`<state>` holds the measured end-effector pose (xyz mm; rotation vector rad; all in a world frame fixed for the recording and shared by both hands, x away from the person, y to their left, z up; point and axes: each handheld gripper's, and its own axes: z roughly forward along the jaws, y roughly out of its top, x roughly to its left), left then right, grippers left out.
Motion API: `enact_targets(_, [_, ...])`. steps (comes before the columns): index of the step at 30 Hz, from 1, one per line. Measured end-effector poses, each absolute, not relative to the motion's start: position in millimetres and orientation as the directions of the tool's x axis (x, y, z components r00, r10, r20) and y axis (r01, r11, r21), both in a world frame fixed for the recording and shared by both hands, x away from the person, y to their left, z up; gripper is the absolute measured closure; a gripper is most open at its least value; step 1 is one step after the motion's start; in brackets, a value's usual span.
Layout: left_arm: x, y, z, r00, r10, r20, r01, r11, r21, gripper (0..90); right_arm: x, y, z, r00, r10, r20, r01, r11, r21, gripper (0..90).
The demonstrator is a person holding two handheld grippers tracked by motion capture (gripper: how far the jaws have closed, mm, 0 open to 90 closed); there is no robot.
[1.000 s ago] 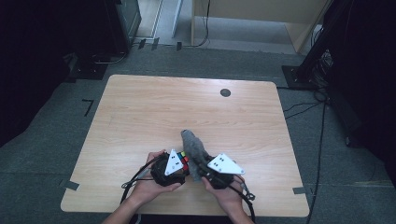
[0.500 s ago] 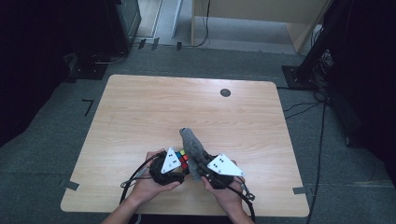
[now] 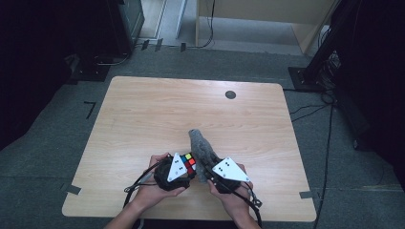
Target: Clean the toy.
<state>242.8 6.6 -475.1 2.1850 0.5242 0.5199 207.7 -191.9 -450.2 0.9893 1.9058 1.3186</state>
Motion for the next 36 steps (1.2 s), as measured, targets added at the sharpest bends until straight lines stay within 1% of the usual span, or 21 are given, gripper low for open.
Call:
enact_targets(1, [243, 7, -475, 0.826, 0.531, 0.189, 0.197, -0.585, 0.787, 34.3, 207, -191, -450, -0.542, 0.838, -0.067, 0.233, 0.226, 0.946, 72.7])
enact_targets(4, [242, 3, -476, 0.825, 0.53, 0.199, 0.195, -0.595, 0.78, 34.3, 199, -178, -450, -0.616, 0.784, -0.076, 0.207, 0.254, 0.945, 72.1])
enact_targets(5, [242, 3, -476, 0.825, 0.53, 0.199, 0.195, -0.595, 0.78, 34.4, 199, -178, -450, -0.616, 0.784, -0.076, 0.207, 0.254, 0.945, 72.1])
enact_targets(6, [238, 0, -477, 0.825, 0.52, 0.221, 0.177, -0.609, 0.773, 34.3, 195, -169, -450, -0.62, 0.775, -0.121, 0.181, 0.292, 0.939, 72.3])
enact_targets(9, [236, -3, -478, 0.824, 0.516, 0.232, 0.165, -0.612, 0.773, 34.3, 198, -171, -450, -0.621, 0.778, -0.095, 0.196, 0.271, 0.942, 73.0])
enact_targets(10, [236, -2, -476, 0.826, 0.516, 0.228, 0.166, -0.608, 0.776, 34.3, 203, -180, -450, -0.587, 0.807, -0.066, 0.224, 0.24, 0.944, 74.0])
enact_targets(12, [238, 2, -475, 0.821, 0.529, 0.215, 0.178, -0.596, 0.783, 34.3, 208, -191, -449, -0.562, 0.826, -0.043, 0.241, 0.213, 0.947, 74.5])
enact_targets(15, [241, 4, -474, 0.816, 0.541, 0.203, 0.196, -0.59, 0.783, 34.3, 208, -195, -450, -0.55, 0.835, -0.035, 0.254, 0.207, 0.945, 74.6])
enact_targets(18, [238, -2, -478, 0.819, 0.535, 0.208, 0.198, -0.604, 0.772, 34.3, 198, -177, -451, -0.622, 0.778, -0.086, 0.204, 0.267, 0.942, 74.5])
enact_targets(19, [237, -4, -479, 0.822, 0.528, 0.213, 0.193, -0.611, 0.767, 34.3, 196, -172, -452, -0.629, 0.768, -0.122, 0.178, 0.295, 0.939, 74.5])
enact_targets(21, [236, -5, -479, 0.824, 0.522, 0.22, 0.185, -0.616, 0.766, 34.3, 195, -169, -453, -0.637, 0.76, -0.126, 0.175, 0.302, 0.937, 74.5])
enact_targets(22, [235, -5, -479, 0.823, 0.525, 0.215, 0.185, -0.607, 0.773, 34.3, 199, -174, -453, -0.645, 0.759, -0.086, 0.19, 0.269, 0.944, 74.5])
enact_targets(23, [235, -5, -479, 0.823, 0.525, 0.215, 0.185, -0.607, 0.773, 34.3, 199, -174, -453, -0.645, 0.759, -0.086, 0.19, 0.269, 0.944, 74.5])
enact_targets(25, [238, -1, -476, 0.821, 0.533, 0.205, 0.194, -0.598, 0.778, 34.3, 209, -191, -452, -0.592, 0.806, -0.027, 0.239, 0.207, 0.949, 74.7])
enact_targets(27, [241, 3, -474, 0.813, 0.553, 0.18, 0.219, -0.578, 0.786, 34.3, 210, -198, -451, -0.578, 0.816, 0.011, 0.265, 0.176, 0.948, 74.7])
enact_targets(29, [241, 3, -475, 0.813, 0.554, 0.18, 0.219, -0.578, 0.786, 34.3, 208, -196, -451, -0.592, 0.806, 0.003, 0.258, 0.186, 0.948, 74.7])
enact_targets(30, [240, 0, -476, 0.816, 0.549, 0.182, 0.218, -0.583, 0.783, 34.3, 201, -184, -451, -0.645, 0.763, -0.031, 0.221, 0.225, 0.949, 74.6])
enact_targets(31, [239, -1, -476, 0.818, 0.543, 0.189, 0.212, -0.59, 0.779, 34.3, 197, -176, -451, -0.664, 0.745, -0.062, 0.197, 0.254, 0.947, 74.6])
enact_targets(33, [237, -2, -477, 0.821, 0.537, 0.194, 0.204, -0.593, 0.779, 34.3, 195, -171, -452, -0.685, 0.724, -0.076, 0.181, 0.27, 0.946, 74.6])
enact_targets(35, [236, -3, -476, 0.824, 0.531, 0.201, 0.195, -0.597, 0.778, 34.3, 195, -169, -453, -0.707, 0.706, -0.052, 0.187, 0.256, 0.948, 74.6])
enact_targets(36, [237, -2, -475, 0.822, 0.534, 0.196, 0.196, -0.589, 0.784, 34.3, 201, -177, -452, -0.68, 0.733, -0.03, 0.197, 0.221, 0.955, 74.6])
